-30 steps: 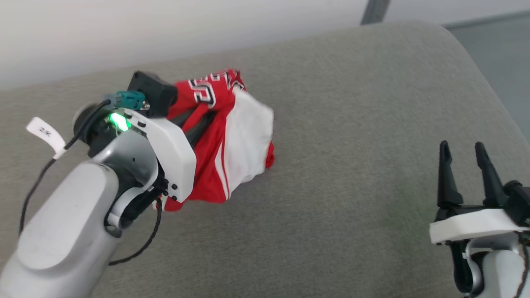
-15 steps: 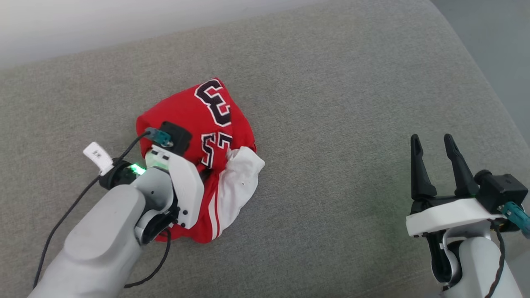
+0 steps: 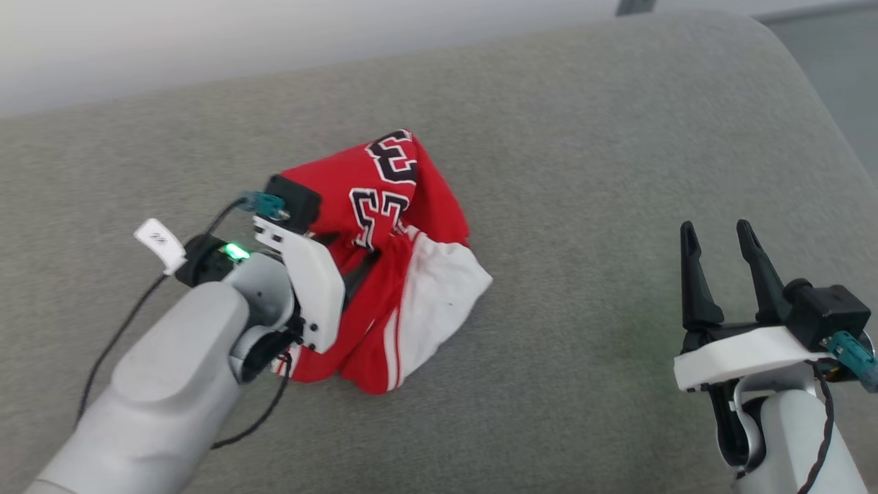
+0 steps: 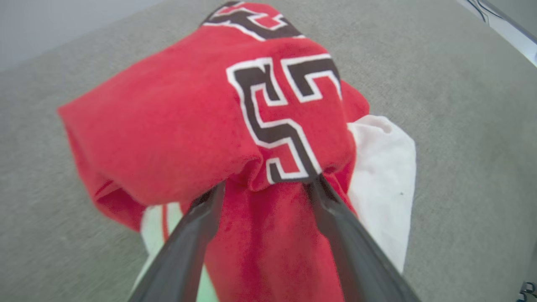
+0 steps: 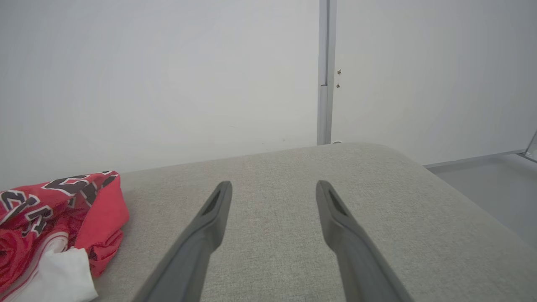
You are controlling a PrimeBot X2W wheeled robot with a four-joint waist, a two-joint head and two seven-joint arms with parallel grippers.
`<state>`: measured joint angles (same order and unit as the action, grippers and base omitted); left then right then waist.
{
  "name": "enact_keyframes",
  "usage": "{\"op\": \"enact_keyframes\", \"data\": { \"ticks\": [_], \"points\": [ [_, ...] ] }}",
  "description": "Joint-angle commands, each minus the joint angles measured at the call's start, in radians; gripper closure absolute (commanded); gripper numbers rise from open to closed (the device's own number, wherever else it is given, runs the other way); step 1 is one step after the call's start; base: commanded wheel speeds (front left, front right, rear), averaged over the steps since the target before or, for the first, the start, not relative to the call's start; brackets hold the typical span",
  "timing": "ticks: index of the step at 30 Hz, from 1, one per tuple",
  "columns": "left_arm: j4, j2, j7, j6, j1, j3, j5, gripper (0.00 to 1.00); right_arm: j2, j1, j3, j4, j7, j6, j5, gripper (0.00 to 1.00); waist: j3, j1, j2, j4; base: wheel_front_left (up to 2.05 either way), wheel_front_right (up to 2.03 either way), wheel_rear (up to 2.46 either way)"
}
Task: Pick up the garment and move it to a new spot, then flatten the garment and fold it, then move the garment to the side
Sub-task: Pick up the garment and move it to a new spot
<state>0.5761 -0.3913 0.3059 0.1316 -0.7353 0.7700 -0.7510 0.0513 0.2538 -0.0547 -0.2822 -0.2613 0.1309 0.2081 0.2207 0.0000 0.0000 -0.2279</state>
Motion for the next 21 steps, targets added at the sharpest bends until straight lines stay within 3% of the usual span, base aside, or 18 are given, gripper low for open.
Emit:
{"op": "enact_keyframes", "data": {
  "ticks": [1, 5, 12, 21],
  "points": [
    [-0.031, -0.025, -0.039, -0.004, -0.008, -0.003, -0.013, 0.0, 0.0, -0.018, -0.006, 0.006, -0.005, 0.0, -0.013, 0.0, -0.038, 0.0, 0.0, 0.047, 0.0, 0.0, 0.0],
    [-0.1, -0.076, -0.138, -0.005, 0.015, -0.035, -0.021, 0.0, 0.0, -0.039, -0.021, 0.017, -0.004, 0.0, -0.031, 0.0, -0.079, 0.0, 0.0, 0.101, 0.0, 0.0, 0.0],
    [-0.197, -0.152, -0.304, -0.051, 0.106, -0.125, -0.035, 0.0, 0.0, -0.07, -0.039, 0.041, 0.007, 0.0, -0.061, 0.0, -0.133, 0.0, 0.0, 0.174, 0.0, 0.0, 0.0],
    [-0.333, -0.242, -0.528, -0.173, 0.326, -0.227, -0.014, 0.0, 0.009, -0.122, -0.031, 0.066, 0.023, 0.0, -0.081, 0.0, -0.204, 0.0, 0.0, 0.249, 0.0, 0.0, 0.0]
  ]
}}
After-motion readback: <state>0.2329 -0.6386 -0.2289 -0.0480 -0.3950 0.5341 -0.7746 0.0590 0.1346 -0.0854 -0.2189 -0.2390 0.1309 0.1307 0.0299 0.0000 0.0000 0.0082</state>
